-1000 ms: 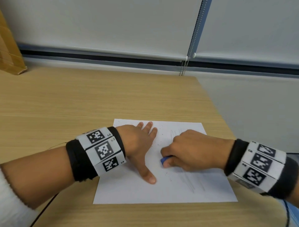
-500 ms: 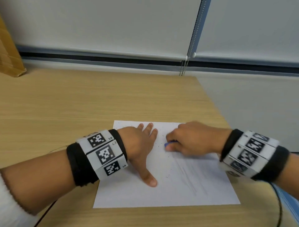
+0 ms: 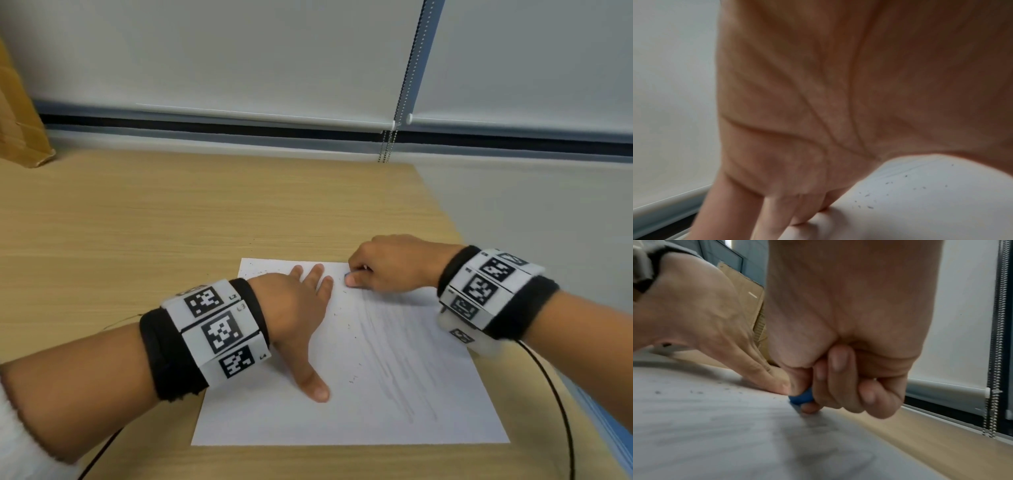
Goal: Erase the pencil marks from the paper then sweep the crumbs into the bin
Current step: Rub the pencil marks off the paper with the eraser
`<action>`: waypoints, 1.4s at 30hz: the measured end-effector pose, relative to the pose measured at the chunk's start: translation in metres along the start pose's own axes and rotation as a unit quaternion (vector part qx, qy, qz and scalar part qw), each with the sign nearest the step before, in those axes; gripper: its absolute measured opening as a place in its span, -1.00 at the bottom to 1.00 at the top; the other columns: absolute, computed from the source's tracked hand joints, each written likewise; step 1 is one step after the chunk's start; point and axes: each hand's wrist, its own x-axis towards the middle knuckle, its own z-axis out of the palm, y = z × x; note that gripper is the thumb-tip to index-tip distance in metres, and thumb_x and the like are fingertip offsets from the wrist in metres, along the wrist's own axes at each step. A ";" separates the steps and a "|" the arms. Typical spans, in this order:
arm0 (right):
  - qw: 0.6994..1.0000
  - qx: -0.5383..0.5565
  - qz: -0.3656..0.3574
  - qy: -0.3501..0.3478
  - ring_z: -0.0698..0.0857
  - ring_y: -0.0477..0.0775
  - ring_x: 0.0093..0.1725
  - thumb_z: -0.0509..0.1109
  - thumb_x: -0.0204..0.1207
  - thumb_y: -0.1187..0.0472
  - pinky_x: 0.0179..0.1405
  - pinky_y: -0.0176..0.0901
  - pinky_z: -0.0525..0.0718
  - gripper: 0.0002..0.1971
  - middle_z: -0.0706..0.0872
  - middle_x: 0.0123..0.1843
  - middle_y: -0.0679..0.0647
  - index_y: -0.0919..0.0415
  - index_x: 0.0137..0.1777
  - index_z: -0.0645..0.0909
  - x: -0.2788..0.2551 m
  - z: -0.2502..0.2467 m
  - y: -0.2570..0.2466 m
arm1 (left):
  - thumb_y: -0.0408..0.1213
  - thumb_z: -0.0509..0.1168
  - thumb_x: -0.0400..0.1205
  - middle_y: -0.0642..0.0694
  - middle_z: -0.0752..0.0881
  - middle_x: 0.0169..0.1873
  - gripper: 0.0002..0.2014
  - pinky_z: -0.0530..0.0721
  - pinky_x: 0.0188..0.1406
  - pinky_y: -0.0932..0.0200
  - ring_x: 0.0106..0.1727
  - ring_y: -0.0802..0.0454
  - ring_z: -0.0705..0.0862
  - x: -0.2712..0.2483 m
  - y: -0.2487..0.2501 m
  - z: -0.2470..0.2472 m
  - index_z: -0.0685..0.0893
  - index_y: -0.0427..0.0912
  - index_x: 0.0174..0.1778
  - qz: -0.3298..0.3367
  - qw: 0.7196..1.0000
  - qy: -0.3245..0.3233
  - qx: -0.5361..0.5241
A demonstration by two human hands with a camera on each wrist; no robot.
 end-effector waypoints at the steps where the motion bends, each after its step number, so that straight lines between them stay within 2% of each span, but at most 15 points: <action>1: 1.000 0.013 0.009 0.016 0.53 -0.01 -0.35 0.16 0.66 -0.13 -0.37 -0.11 0.40 -0.60 0.56 -0.37 -0.07 0.01 -0.38 0.43 0.002 0.002 0.001 | 0.46 0.41 0.28 -0.14 -0.53 0.60 0.45 0.07 0.62 -0.17 0.67 -0.23 -0.35 0.000 0.000 0.000 -0.54 -0.24 0.58 -0.001 1.000 -0.001 0.000; 3: 1.000 0.016 0.002 0.012 0.52 0.01 -0.35 0.16 0.66 -0.12 -0.35 -0.10 0.41 -0.59 0.53 -0.39 -0.08 0.01 -0.40 0.38 -0.003 0.009 0.002 | 0.46 0.42 0.27 -0.13 -0.53 0.60 0.46 0.08 0.61 -0.17 0.67 -0.23 -0.36 0.001 -0.001 0.001 -0.54 -0.23 0.58 0.000 1.000 0.001 -0.005; 7: 0.997 0.006 -0.026 -0.066 0.50 0.05 -0.38 0.18 0.64 -0.16 -0.39 -0.10 0.41 -0.59 0.53 -0.41 -0.06 0.06 -0.38 0.40 -0.021 0.008 -0.004 | 0.45 0.44 0.24 -0.12 -0.54 0.60 0.48 0.14 0.60 -0.18 0.67 -0.23 -0.36 0.003 -0.003 0.003 -0.55 -0.20 0.59 0.003 1.000 0.001 -0.016; 12: 0.999 0.015 0.027 0.036 0.57 0.10 -0.26 0.15 0.67 -0.13 -0.32 -0.08 0.44 -0.63 0.55 -0.33 -0.04 0.06 -0.30 0.47 0.001 0.005 0.008 | 0.45 0.44 0.25 -0.17 -0.54 0.59 0.47 0.10 0.60 -0.21 0.66 -0.27 -0.35 0.003 -0.002 0.001 -0.56 -0.18 0.58 0.005 1.000 -0.003 -0.010; 15: 1.000 0.017 -0.008 0.012 0.50 0.05 -0.37 0.18 0.66 -0.10 -0.37 -0.07 0.42 -0.61 0.50 -0.40 -0.05 0.03 -0.38 0.36 -0.011 0.012 0.004 | 0.45 0.44 0.25 -0.18 -0.54 0.59 0.47 0.14 0.59 -0.21 0.67 -0.28 -0.34 0.002 -0.002 0.001 -0.56 -0.18 0.58 0.006 1.000 -0.001 -0.015; 18: 0.998 -0.015 -0.048 -0.042 0.45 -0.04 -0.43 0.19 0.63 -0.15 -0.44 -0.12 0.33 -0.62 0.50 -0.43 -0.05 0.07 -0.34 0.40 -0.026 0.010 -0.004 | 0.43 0.46 0.25 -0.19 -0.52 0.60 0.47 0.14 0.59 -0.20 0.67 -0.30 -0.34 0.003 -0.003 0.001 -0.56 -0.18 0.59 0.009 1.000 -0.001 -0.018; 21: 0.999 -0.031 -0.024 0.001 0.50 0.00 -0.40 0.16 0.65 -0.17 -0.44 -0.12 0.35 -0.62 0.51 -0.43 -0.07 0.08 -0.28 0.48 -0.016 0.004 -0.003 | 0.43 0.47 0.24 -0.20 -0.55 0.58 0.48 0.13 0.59 -0.19 0.66 -0.29 -0.35 0.005 -0.004 0.001 -0.59 -0.10 0.57 0.011 1.000 -0.004 -0.025; 24: 0.999 -0.016 -0.014 0.032 0.51 0.07 -0.33 0.16 0.66 -0.14 -0.38 -0.09 0.38 -0.65 0.48 -0.43 -0.09 0.07 -0.27 0.45 -0.020 0.011 -0.006 | 0.44 0.47 0.23 -0.18 -0.57 0.57 0.47 0.14 0.59 -0.18 0.66 -0.28 -0.36 0.007 -0.005 0.002 -0.61 -0.04 0.55 0.010 0.999 -0.006 -0.030; 29: 0.995 0.011 -0.064 -0.082 0.55 0.05 -0.31 0.20 0.62 -0.17 -0.33 -0.11 0.43 -0.64 0.54 -0.38 -0.05 0.10 -0.22 0.50 -0.053 0.013 -0.018 | 0.43 0.48 0.22 -0.16 -0.58 0.57 0.48 0.17 0.57 -0.22 0.66 -0.27 -0.37 0.008 -0.004 0.002 -0.60 -0.03 0.56 0.009 1.000 -0.009 -0.024; 31: 0.997 -0.018 -0.052 -0.052 0.55 0.04 -0.31 0.18 0.63 -0.19 -0.34 -0.10 0.40 -0.64 0.54 -0.38 -0.07 0.06 -0.23 0.50 -0.042 0.008 -0.018 | 0.43 0.48 0.22 -0.17 -0.57 0.57 0.47 0.16 0.58 -0.21 0.66 -0.27 -0.36 0.008 -0.004 0.002 -0.61 -0.02 0.56 0.008 1.000 -0.008 -0.023; 34: 0.999 -0.033 -0.024 0.020 0.47 0.00 -0.39 0.14 0.66 -0.16 -0.47 -0.18 0.28 -0.64 0.48 -0.42 -0.09 0.07 -0.19 0.50 -0.032 0.009 -0.017 | 0.43 0.48 0.23 -0.16 -0.57 0.57 0.46 0.15 0.59 -0.19 0.67 -0.25 -0.35 0.007 -0.003 0.002 -0.61 -0.01 0.54 0.006 1.000 -0.006 -0.023; 36: 0.999 -0.019 -0.043 -0.003 0.48 0.04 -0.35 0.16 0.65 -0.14 -0.46 -0.22 0.26 -0.65 0.50 -0.40 -0.07 0.10 -0.17 0.52 -0.042 0.014 -0.017 | 0.42 0.48 0.23 -0.14 -0.57 0.58 0.46 0.15 0.59 -0.20 0.67 -0.25 -0.36 0.006 -0.003 0.002 -0.60 -0.01 0.56 0.005 1.000 -0.003 -0.023; 39: 0.994 -0.002 -0.076 -0.073 0.52 0.04 -0.33 0.20 0.63 -0.16 -0.39 -0.19 0.38 -0.65 0.55 -0.38 -0.04 0.11 -0.19 0.51 -0.061 0.014 -0.024 | 0.42 0.48 0.24 -0.16 -0.56 0.58 0.46 0.15 0.58 -0.22 0.66 -0.27 -0.36 0.006 -0.003 0.002 -0.59 -0.04 0.57 0.004 1.000 -0.006 -0.020; 42: 0.997 -0.054 -0.059 -0.009 0.48 0.10 -0.29 0.14 0.65 -0.18 -0.38 -0.07 0.32 -0.66 0.42 -0.43 -0.08 0.05 -0.21 0.44 -0.048 0.009 -0.030 | 0.43 0.48 0.23 -0.19 -0.54 0.59 0.47 0.15 0.58 -0.21 0.67 -0.28 -0.33 0.007 -0.002 0.003 -0.58 -0.03 0.57 0.004 1.000 0.002 -0.018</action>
